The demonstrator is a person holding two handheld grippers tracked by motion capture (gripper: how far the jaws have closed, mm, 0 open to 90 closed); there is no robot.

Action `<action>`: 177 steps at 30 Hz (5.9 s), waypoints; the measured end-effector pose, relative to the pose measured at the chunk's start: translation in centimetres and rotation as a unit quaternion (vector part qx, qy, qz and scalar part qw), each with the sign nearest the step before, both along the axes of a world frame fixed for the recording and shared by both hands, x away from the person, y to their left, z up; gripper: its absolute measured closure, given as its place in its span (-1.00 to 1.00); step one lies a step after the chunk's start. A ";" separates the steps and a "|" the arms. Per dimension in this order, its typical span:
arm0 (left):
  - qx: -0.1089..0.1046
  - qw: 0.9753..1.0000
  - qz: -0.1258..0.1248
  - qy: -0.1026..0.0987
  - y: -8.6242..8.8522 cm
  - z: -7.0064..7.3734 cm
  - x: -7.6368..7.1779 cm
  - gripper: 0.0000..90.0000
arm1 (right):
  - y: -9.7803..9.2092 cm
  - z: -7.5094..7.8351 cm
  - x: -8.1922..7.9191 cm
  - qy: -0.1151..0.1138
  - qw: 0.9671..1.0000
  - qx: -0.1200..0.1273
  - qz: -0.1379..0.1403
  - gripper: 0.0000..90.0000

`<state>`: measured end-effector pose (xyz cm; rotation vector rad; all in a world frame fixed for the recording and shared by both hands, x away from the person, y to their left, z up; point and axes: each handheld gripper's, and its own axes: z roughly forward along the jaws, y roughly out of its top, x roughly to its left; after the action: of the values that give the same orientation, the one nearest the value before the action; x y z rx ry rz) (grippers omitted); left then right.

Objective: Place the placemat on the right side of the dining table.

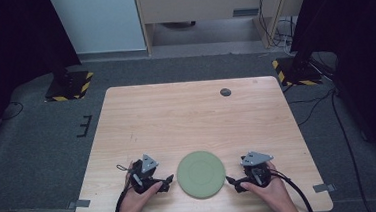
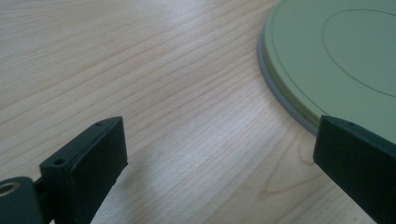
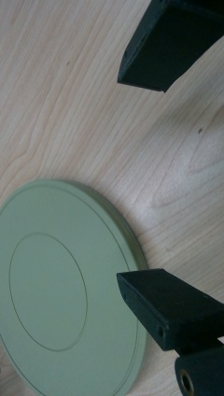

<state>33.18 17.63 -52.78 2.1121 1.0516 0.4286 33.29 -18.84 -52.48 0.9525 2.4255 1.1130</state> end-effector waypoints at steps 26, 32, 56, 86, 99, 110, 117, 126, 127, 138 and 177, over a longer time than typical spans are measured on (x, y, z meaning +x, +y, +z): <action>0.008 1.000 -0.006 -0.001 -1.6 -0.3 0.0 -0.97 | 1.8 -0.2 0.1 -0.012 0.999 -0.027 -0.011 -0.91; 0.009 1.000 0.002 -0.001 -1.7 -0.4 0.2 -0.99 | 1.9 -0.1 0.3 -0.023 0.999 -0.032 -0.023 -0.91; 0.010 1.000 0.005 -0.008 -2.0 -0.2 0.0 -0.97 | 2.2 -0.1 0.2 -0.028 0.998 -0.037 -0.029 -0.93; 0.004 1.000 0.022 -0.015 -2.3 -0.4 0.5 -0.98 | 2.3 -0.3 0.6 -0.026 0.998 -0.030 -0.053 -0.90; 0.009 1.000 0.016 -0.014 -2.5 -0.4 0.3 -0.98 | 2.4 -0.3 0.4 -0.023 0.998 -0.029 -0.049 -0.88; 0.005 1.000 0.021 -0.018 -2.6 -0.4 0.5 -0.94 | 2.5 -0.3 0.4 -0.024 0.998 -0.025 -0.051 -0.84; 0.005 1.000 0.022 -0.018 -2.7 -0.5 0.5 -0.97 | 2.8 -0.2 0.3 -0.028 0.998 -0.029 -0.051 -0.87; 0.002 0.999 0.035 -0.024 -2.9 -0.6 0.9 -0.98 | 2.8 -0.3 1.0 -0.028 0.997 -0.022 -0.068 -0.87; 0.002 0.999 0.035 -0.024 -2.9 -0.6 0.9 -0.97 | 2.8 -0.3 1.0 -0.029 0.997 -0.021 -0.068 -0.86; 0.006 0.999 0.027 -0.022 -3.2 -0.5 0.7 -0.98 | 3.3 -0.3 0.5 -0.027 0.998 -0.027 -0.053 -0.87; 0.002 1.000 0.017 -0.016 -3.7 -0.3 0.0 -0.94 | 6.4 4.2 11.0 0.123 0.990 -0.053 0.036 -0.62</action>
<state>33.18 13.95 -53.07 2.0862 1.0698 0.4797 44.28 -12.47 -48.30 1.0275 2.7051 0.9260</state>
